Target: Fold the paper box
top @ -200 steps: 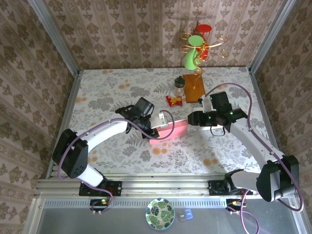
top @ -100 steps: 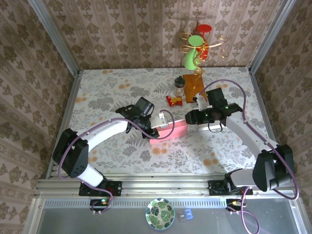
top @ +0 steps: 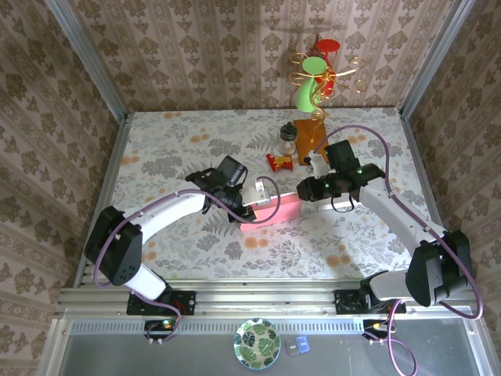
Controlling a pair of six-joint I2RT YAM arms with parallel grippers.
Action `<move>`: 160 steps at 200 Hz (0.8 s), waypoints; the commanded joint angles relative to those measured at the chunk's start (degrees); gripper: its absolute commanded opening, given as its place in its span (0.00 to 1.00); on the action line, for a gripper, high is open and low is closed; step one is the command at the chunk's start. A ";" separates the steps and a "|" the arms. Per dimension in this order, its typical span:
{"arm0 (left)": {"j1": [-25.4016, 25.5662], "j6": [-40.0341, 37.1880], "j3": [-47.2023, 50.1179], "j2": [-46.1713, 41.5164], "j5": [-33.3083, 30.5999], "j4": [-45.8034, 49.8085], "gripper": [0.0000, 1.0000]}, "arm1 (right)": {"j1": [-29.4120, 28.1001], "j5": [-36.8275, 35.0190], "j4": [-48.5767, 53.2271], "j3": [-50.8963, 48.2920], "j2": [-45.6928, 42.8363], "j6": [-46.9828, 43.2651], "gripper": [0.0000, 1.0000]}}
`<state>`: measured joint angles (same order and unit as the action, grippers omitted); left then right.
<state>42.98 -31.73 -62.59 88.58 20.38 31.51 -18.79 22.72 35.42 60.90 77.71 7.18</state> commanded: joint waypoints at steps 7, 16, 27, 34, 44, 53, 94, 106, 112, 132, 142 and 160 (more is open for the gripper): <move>-0.37 -1.45 -1.62 0.99 1.59 2.11 0.36 | -1.07 -4.81 2.46 1.70 0.51 -1.50 0.23; -0.42 -1.43 -1.59 1.09 1.59 2.19 0.36 | -1.38 -5.60 2.53 1.80 0.51 -1.47 0.22; -0.36 -1.51 -1.62 1.12 1.59 2.19 0.36 | -1.91 -6.63 2.68 1.92 0.61 -1.59 0.21; -0.39 -1.50 -1.66 1.16 1.61 2.18 0.36 | -2.08 -7.17 2.68 1.92 0.60 -1.56 0.20; -0.44 -1.56 -1.67 1.21 1.59 2.24 0.36 | -2.29 -7.87 2.79 1.92 0.60 -1.58 0.19; -0.39 -1.51 -1.73 1.27 1.60 2.22 0.36 | -2.46 -8.48 2.73 1.85 0.60 -1.56 0.19; -0.42 -1.52 -1.99 1.34 1.59 2.24 0.35 | -3.10 -11.84 3.18 2.00 0.63 -1.90 0.13; -0.42 -1.52 -2.10 1.49 1.66 2.25 0.35 | -3.36 -12.52 3.10 1.94 0.45 -1.94 0.11; -0.40 -1.54 -2.14 1.46 1.68 2.30 0.35 | -3.50 -12.69 3.12 1.94 0.36 -1.91 0.10; -0.40 -1.57 -2.24 1.63 1.72 2.23 0.35 | -3.79 -12.87 3.05 1.96 0.42 -1.74 0.08; -0.42 -1.55 -2.32 1.61 1.68 2.26 0.35 | -4.03 -13.09 3.06 1.95 0.42 -1.68 0.07; -0.43 -1.58 -2.36 1.74 1.59 2.24 0.35 | -4.42 -13.88 2.90 1.85 0.33 -1.65 0.04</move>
<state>42.98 -31.73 -63.22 89.27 20.78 31.53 -22.61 11.84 36.45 61.80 77.73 6.13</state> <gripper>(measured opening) 0.352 0.067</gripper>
